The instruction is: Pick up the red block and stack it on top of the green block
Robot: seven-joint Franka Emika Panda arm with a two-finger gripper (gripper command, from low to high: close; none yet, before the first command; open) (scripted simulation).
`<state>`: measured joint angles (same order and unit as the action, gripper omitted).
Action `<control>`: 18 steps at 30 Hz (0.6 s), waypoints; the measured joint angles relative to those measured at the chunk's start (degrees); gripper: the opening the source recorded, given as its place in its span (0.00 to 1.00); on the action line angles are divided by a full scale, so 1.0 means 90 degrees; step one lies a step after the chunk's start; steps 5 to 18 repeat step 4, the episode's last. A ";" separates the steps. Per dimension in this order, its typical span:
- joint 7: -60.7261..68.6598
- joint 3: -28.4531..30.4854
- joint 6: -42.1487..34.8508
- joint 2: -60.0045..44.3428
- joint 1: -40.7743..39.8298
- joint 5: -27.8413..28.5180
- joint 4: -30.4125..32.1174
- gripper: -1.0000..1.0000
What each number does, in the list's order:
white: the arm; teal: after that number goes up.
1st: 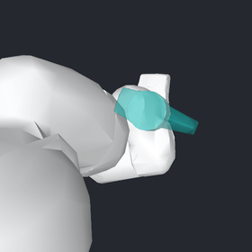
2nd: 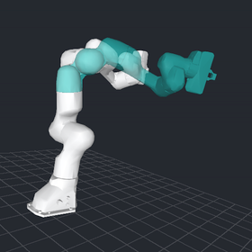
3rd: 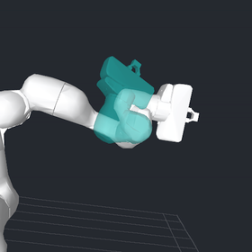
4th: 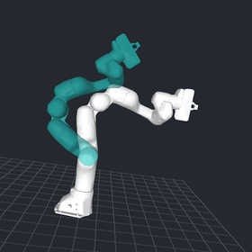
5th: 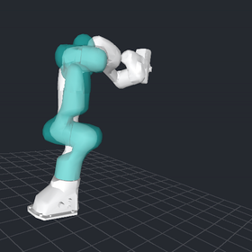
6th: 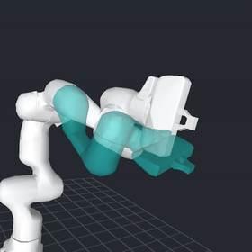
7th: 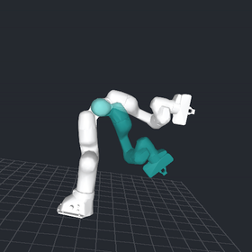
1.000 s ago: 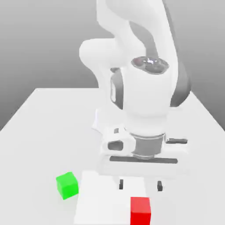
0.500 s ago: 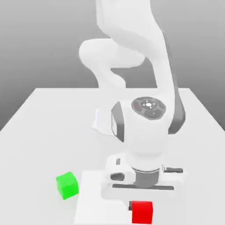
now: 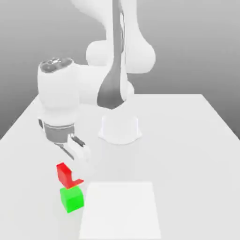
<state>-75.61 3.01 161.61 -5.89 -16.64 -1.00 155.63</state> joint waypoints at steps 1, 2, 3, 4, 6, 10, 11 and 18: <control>0.0024 -0.0015 0.0170 -0.0175 -0.0013 -0.0036 -0.0006 1.00; 0.0024 -0.0015 0.0170 -0.0175 -0.0013 -0.0036 -0.0006 1.00; 0.0024 -0.0015 0.0170 -0.0175 -0.0013 -0.0036 -0.0006 1.00; 0.0024 -0.0015 0.0170 -0.0175 -0.0013 -0.0036 -0.0006 1.00; 0.0024 -0.0015 0.0170 -0.0175 -0.0013 -0.0036 -0.0006 1.00; 0.0024 -0.0015 0.0170 -0.0175 -0.0013 -0.0036 -0.0006 1.00; 0.0024 -0.0015 0.0170 -0.0175 -0.0013 -0.0036 -0.0006 1.00; 0.0024 -0.0015 0.0170 -0.0175 -0.0013 -0.0036 -0.0006 1.00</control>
